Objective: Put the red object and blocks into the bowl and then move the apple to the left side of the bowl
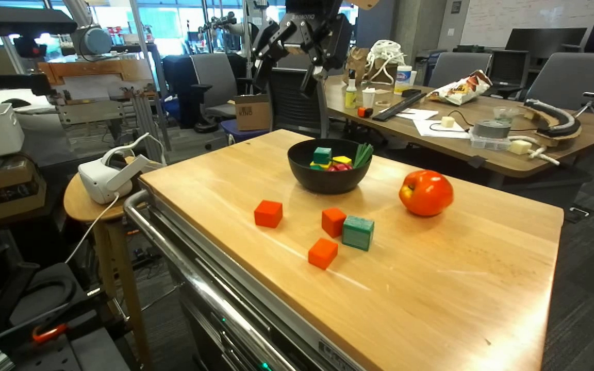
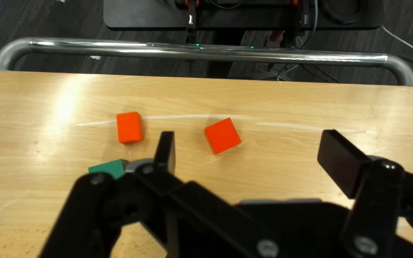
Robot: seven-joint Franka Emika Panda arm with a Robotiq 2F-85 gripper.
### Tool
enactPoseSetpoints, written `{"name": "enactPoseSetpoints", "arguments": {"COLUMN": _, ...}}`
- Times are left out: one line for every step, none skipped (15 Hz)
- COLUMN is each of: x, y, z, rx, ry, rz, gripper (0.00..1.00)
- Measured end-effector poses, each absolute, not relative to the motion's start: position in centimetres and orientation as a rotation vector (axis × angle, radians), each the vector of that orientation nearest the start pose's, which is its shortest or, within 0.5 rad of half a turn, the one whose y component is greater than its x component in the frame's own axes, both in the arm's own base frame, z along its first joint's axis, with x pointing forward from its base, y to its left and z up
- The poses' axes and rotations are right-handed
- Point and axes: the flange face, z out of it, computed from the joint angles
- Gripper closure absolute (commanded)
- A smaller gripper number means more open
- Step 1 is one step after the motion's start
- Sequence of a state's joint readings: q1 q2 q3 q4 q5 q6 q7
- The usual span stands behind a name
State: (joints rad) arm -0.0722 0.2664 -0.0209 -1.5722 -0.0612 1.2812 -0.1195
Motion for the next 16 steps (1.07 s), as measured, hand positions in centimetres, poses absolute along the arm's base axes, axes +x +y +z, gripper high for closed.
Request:
{"name": "enactPoseSetpoints", "arguments": {"x": 57.0, "y": -6.0, "z": 45.6, "rx": -3.025, "ry": -0.040, "rz": 0.873, "gripper": 0.00}}
{"name": "enactPoseSetpoints", "arguments": {"x": 57.1, "y": -6.0, "z": 45.6, "rx": -3.033, "ry": -0.030, "rz": 0.857, "gripper": 0.00}}
{"name": "enactPoseSetpoints", "arguments": {"x": 57.2, "y": -5.9, "z": 45.6, "rx": -3.053, "ry": -0.015, "rz": 0.810, "gripper": 0.00}}
{"name": "enactPoseSetpoints", "arguments": {"x": 57.1, "y": -5.8, "z": 45.6, "rx": -3.075, "ry": -0.006, "rz": 0.749, "gripper": 0.00}}
{"name": "enactPoseSetpoints", "arguments": {"x": 56.6, "y": -5.6, "z": 45.6, "rx": -3.093, "ry": -0.010, "rz": 0.689, "gripper": 0.00}}
{"name": "enactPoseSetpoints", "arguments": {"x": 56.0, "y": -5.4, "z": 45.8, "rx": -3.110, "ry": -0.016, "rz": 0.626, "gripper": 0.00}}
{"name": "enactPoseSetpoints", "arguments": {"x": 55.3, "y": -5.4, "z": 46.1, "rx": -3.127, "ry": -0.018, "rz": 0.554, "gripper": 0.00}}
{"name": "enactPoseSetpoints", "arguments": {"x": 54.6, "y": -5.3, "z": 46.4, "rx": -3.140, "ry": -0.013, "rz": 0.482, "gripper": 0.00}}
{"name": "enactPoseSetpoints", "arguments": {"x": 53.7, "y": -5.4, "z": 46.6, "rx": -3.147, "ry": -0.005, "rz": 0.417, "gripper": 0.00}}
{"name": "enactPoseSetpoints", "arguments": {"x": 52.8, "y": -5.5, "z": 46.6, "rx": -3.148, "ry": 0.003, "rz": 0.361, "gripper": 0.00}}
{"name": "enactPoseSetpoints", "arguments": {"x": 51.7, "y": -5.6, "z": 46.6, "rx": -3.149, "ry": 0.004, "rz": 0.310, "gripper": 0.00}}
{"name": "enactPoseSetpoints", "arguments": {"x": 50.7, "y": -5.9, "z": 46.4, "rx": -3.151, "ry": -0.008, "rz": 0.256, "gripper": 0.00}}
{"name": "enactPoseSetpoints", "arguments": {"x": 49.7, "y": -6.1, "z": 46.3, "rx": -3.153, "ry": -0.034, "rz": 0.195, "gripper": 0.00}}
{"name": "enactPoseSetpoints", "arguments": {"x": 48.6, "y": -6.3, "z": 46.0, "rx": -3.154, "ry": -0.075, "rz": 0.138, "gripper": 0.00}}
{"name": "enactPoseSetpoints", "arguments": {"x": 47.5, "y": -6.6, "z": 45.5, "rx": -3.154, "ry": -0.121, "rz": 0.083, "gripper": 0.00}}
{"name": "enactPoseSetpoints", "arguments": {"x": 46.4, "y": -6.8, "z": 44.8, "rx": -3.157, "ry": -0.172, "rz": 0.032, "gripper": 0.00}}
